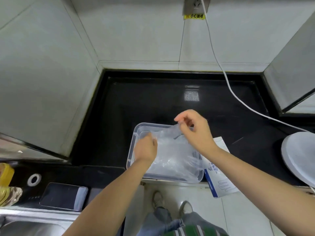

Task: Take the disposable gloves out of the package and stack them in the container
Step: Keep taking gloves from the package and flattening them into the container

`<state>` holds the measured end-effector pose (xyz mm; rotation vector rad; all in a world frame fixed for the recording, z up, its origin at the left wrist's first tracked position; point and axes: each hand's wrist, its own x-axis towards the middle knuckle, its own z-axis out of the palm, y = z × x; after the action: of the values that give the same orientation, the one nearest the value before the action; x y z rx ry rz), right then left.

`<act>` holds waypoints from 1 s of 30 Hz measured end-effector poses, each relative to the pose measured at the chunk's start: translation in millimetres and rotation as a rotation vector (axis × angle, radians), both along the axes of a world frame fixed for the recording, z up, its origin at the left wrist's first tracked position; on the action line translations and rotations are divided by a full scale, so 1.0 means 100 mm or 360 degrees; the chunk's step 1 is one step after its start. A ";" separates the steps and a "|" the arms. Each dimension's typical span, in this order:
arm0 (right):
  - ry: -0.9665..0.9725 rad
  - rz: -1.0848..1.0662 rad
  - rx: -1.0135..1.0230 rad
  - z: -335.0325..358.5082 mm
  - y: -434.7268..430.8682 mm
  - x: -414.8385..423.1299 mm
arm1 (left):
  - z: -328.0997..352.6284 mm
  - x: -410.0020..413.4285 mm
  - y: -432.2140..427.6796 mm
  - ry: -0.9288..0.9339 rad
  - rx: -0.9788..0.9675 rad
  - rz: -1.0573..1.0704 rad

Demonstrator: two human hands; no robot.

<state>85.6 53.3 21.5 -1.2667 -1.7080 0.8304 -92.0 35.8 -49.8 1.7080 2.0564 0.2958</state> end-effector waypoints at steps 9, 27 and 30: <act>-0.1239 0.0697 -0.1314 -0.83 -0.13 -0.36 | -0.15 -0.02 0.03 0.0212 -0.0239 -0.0067; -0.1303 0.0568 -0.1682 -0.83 -0.08 -0.24 | -0.44 0.03 0.07 0.0156 -0.1081 -0.0469; -0.1100 0.0467 -0.1574 -0.72 -0.04 -0.20 | -0.39 0.08 0.02 0.0148 -0.1069 -0.0392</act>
<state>65.3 48.8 -50.6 -2.1657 -2.1205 1.6784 -84.0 37.8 -89.2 1.5235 1.6960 -0.5070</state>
